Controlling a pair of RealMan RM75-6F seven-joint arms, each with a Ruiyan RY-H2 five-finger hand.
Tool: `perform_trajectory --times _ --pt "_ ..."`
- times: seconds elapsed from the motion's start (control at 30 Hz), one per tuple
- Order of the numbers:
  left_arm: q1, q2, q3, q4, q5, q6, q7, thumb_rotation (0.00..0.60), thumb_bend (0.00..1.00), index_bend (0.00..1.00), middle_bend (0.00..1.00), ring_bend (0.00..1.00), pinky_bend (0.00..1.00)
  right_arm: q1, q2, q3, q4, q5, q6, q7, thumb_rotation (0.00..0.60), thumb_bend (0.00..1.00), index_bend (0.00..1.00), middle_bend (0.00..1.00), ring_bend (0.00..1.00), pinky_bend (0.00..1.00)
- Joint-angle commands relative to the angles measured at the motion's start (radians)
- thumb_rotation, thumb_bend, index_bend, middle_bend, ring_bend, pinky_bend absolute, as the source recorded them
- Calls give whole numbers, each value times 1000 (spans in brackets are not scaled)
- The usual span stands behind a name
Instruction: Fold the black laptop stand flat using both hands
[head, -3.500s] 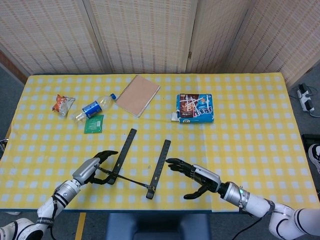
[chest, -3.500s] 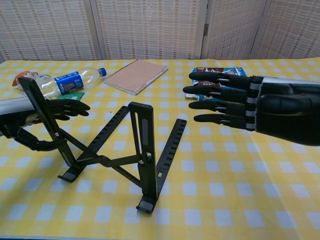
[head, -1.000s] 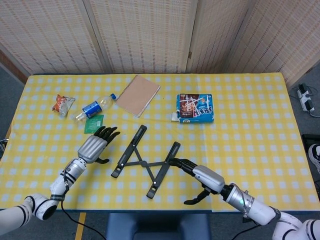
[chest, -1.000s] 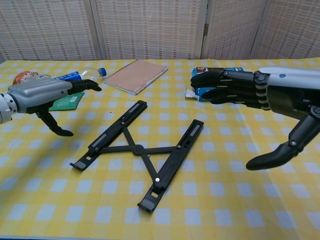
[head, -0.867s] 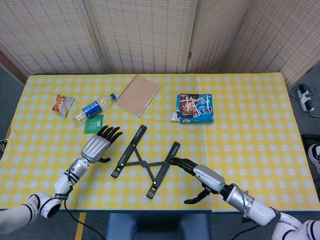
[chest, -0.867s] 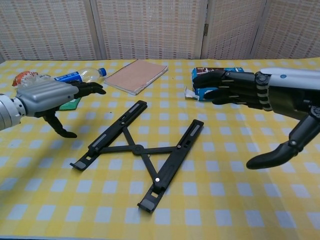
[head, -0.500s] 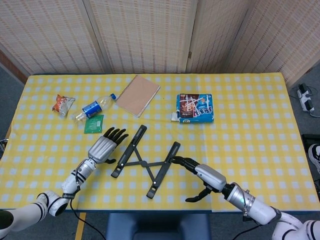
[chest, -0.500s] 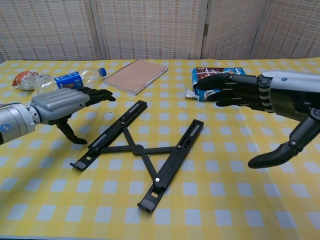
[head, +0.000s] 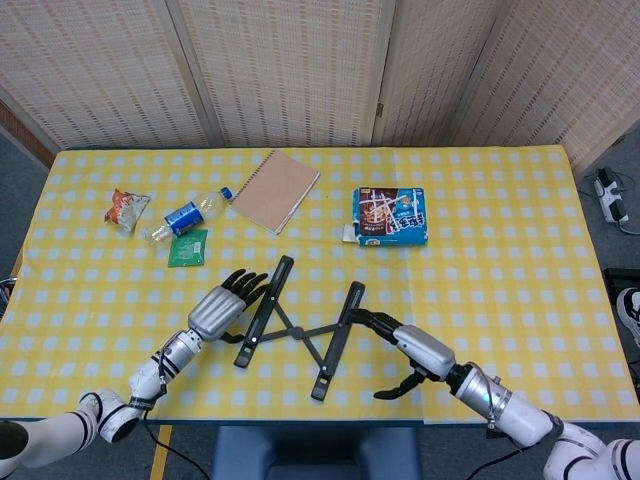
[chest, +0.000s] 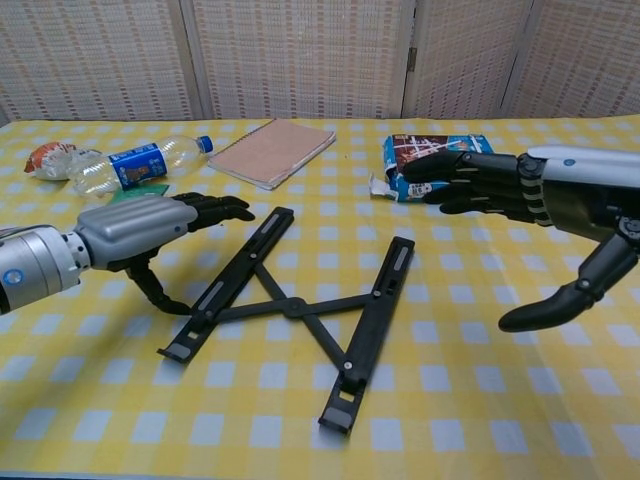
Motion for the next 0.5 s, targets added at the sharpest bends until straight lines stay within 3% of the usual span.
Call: perform_trajectory --times 0.03,0.2,0.3,0.4,0.5 --pt "1 20 9 -64 7 3 -19 600 162 0 0 0 0 0 -4 6 11 10 -9 -17 600 121 0 0 1 0" --pt "-4 40 14 -129 8 -13 -24 600 162 0 0 0 0 7 -5 23 31 36 -43 -100 600 121 0 0 6 0" --pt "-6 45 -1 -130 -6 -13 -8 600 162 0 0 0 0 14 -12 45 55 46 -60 -223 600 120 0 12 35 0" --pt "-6 50 -22 -111 -24 -6 5 600 162 0 0 0 0 16 -32 77 93 54 -61 -413 600 121 12 148 144 1" --pt "-7 52 -44 -82 -43 -1 22 600 162 0 0 0 0 17 -70 109 139 60 -58 -618 600 121 178 322 321 131"
